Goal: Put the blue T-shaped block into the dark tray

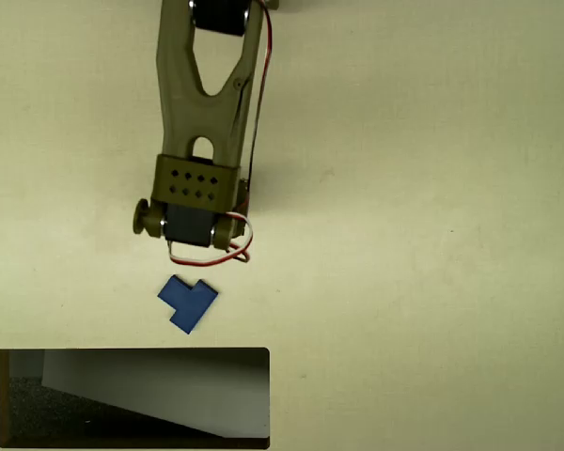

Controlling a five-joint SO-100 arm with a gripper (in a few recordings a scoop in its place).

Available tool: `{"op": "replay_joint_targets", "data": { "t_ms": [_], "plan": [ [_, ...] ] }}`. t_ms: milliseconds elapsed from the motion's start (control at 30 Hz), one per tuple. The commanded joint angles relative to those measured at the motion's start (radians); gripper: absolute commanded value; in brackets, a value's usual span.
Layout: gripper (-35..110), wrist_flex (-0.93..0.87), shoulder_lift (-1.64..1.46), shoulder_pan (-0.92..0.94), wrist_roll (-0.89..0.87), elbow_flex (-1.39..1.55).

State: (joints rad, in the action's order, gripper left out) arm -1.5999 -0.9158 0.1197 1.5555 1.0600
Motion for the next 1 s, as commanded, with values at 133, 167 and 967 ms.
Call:
{"op": "replay_joint_targets", "data": {
  "t_ms": [133, 167, 967],
  "plan": [
    [0, -0.040, 0.229, 0.040, -0.002, -0.376],
    [0, -0.032, 0.250, 0.044, -0.002, -0.408],
    [0, 0.541, 0.465, 0.104, 0.034, -0.707]
  ]
}}
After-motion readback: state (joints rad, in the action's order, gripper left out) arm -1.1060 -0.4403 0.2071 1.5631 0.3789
